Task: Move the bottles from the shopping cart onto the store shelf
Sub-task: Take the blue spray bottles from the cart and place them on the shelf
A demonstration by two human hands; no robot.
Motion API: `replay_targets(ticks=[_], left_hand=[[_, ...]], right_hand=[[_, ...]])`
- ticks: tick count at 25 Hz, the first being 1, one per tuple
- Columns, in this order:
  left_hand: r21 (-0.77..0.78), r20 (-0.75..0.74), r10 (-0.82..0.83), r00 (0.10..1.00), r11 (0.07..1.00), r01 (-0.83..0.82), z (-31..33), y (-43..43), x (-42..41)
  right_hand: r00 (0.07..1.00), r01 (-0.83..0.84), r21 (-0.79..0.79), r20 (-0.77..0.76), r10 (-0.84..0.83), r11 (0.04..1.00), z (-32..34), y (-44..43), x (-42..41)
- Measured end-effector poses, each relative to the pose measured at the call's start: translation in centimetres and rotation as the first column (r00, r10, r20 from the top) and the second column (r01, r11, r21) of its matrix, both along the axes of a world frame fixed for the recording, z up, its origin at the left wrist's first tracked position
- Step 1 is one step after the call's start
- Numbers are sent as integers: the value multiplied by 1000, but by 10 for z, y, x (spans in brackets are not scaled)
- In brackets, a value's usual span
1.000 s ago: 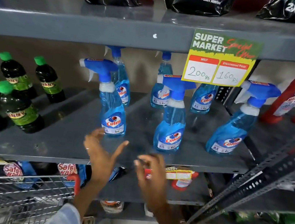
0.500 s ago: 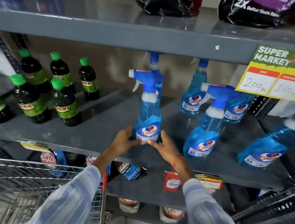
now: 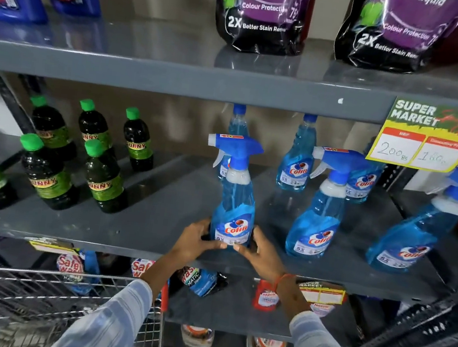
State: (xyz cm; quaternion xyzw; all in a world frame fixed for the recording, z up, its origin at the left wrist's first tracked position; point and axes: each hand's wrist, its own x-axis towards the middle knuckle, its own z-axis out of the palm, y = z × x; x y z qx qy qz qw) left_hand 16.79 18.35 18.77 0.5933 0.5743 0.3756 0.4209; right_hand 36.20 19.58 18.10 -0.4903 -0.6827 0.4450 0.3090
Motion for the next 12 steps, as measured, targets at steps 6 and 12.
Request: replay_targets(ticks=[6,12], left_hand=[[2,4,-12,1000,1000,12,1,0,-1],[-6,2,-26,1000,1000,26,3,-1,-2]], right_hand=[[1000,-10,5,2,10,1000,4,-3,0],[1000,-7,5,19,7,1000,9,-6,-2]])
